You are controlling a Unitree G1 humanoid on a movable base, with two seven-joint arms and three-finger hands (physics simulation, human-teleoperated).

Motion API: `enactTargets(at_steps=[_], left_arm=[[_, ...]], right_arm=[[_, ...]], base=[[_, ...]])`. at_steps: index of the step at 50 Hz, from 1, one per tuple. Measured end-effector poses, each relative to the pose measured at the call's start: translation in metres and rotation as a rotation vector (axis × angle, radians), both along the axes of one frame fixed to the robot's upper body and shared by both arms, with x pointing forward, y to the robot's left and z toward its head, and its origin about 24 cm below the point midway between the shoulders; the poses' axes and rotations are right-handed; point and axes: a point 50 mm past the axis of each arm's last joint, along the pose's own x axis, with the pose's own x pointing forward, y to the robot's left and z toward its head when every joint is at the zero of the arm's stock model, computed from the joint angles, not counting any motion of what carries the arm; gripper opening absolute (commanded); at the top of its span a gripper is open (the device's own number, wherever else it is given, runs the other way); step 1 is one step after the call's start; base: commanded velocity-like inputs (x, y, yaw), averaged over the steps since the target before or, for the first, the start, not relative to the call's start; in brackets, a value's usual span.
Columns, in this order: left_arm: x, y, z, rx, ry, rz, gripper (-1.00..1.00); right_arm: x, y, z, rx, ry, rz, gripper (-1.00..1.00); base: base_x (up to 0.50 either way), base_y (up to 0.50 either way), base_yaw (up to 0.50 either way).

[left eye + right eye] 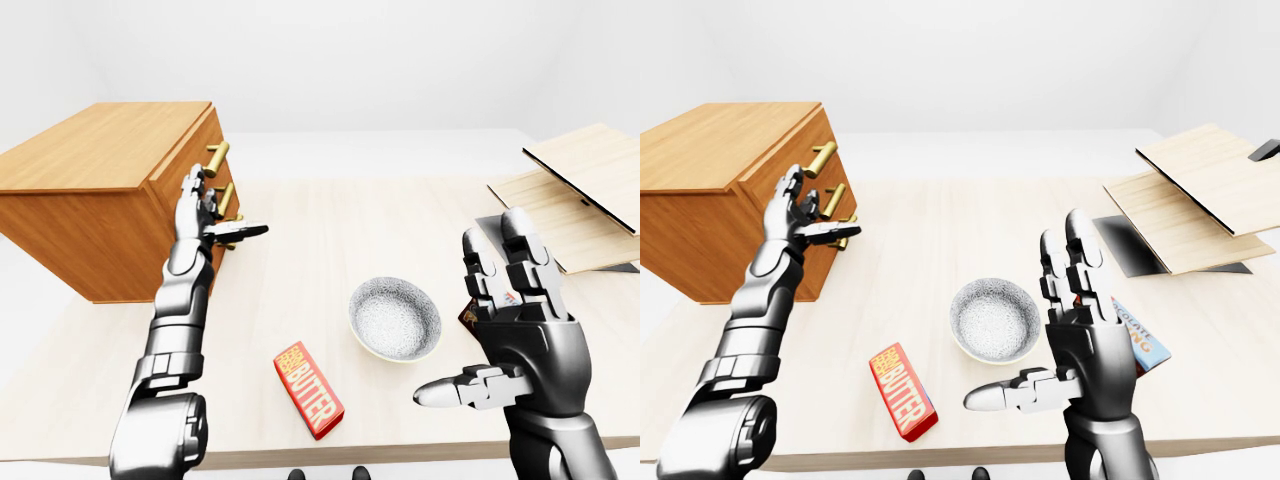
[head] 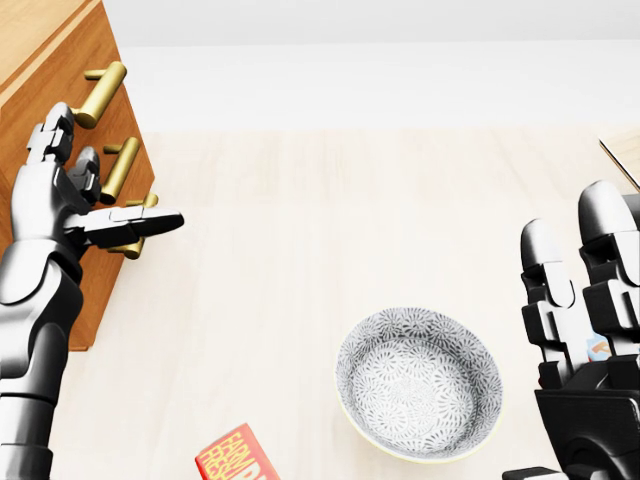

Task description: Close the top drawer of the cabinet and put the bowl on top of it.

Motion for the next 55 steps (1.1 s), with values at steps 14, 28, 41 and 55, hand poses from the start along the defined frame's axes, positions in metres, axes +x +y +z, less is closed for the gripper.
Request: enactTargets(at_steps=[14, 28, 41, 55], left_arm=[[0.0, 0.005, 0.004, -0.01, -0.009, 0.012, 1.0], [0.0, 0.011, 0.004, -0.022, -0.009, 0.023, 1.0], [0.0, 0.016, 0.004, -0.042, -0.007, 0.027, 1.0], [-0.001, 0.022, 0.005, -0.055, -0.009, 0.037, 1.0]], right_arm=[[0.0, 0.0, 0.0, 0.0, 0.003, 0.001, 1.0], [0.0, 0.0, -0.001, 0.001, 0.008, 0.004, 1.0], [-0.001, 0.001, -0.001, 0.001, 0.008, 0.005, 1.0], [-0.002, 0.001, 0.0, 0.0, 0.004, 0.006, 1.0]], base=[[0.0, 0.0, 0.0], [0.0, 0.0, 0.0], [0.0, 0.0, 0.0], [0.0, 0.0, 0.0]])
